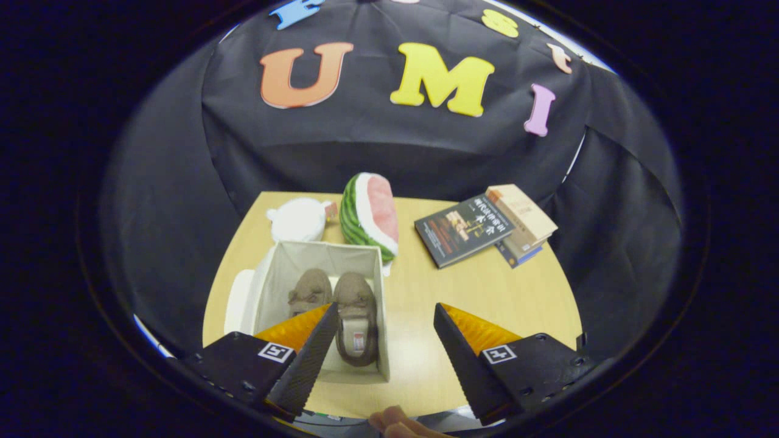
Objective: Open the storage box then place both shoes into the box .Put the left shoe in first, then the right shoe, with the right side of both shoes facing outward in a uniform manner.
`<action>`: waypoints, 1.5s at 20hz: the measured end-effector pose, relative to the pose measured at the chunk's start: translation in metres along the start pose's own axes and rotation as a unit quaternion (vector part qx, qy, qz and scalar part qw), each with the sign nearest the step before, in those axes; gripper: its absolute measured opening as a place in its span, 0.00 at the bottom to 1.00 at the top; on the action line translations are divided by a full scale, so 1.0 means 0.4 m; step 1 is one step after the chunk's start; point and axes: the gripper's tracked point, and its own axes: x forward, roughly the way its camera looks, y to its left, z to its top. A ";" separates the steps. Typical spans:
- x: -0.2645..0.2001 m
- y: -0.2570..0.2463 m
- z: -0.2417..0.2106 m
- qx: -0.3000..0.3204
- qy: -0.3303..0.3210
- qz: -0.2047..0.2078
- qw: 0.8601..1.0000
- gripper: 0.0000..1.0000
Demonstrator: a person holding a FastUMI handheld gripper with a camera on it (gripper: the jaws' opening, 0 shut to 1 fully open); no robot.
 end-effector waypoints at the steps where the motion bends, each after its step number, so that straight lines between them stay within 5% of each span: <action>1: -0.041 -0.025 0.025 0.003 -0.021 0.001 1.000 0.96; 6: -0.236 -0.197 0.169 0.024 -0.142 -0.019 0.989 0.96; 15: -0.485 -0.450 0.300 0.032 -0.326 -0.035 0.944 0.96; 22: -0.496 -0.473 0.198 0.018 -0.347 0.026 0.937 0.96; 30: -0.435 -0.521 0.150 0.035 -0.328 0.034 0.943 0.96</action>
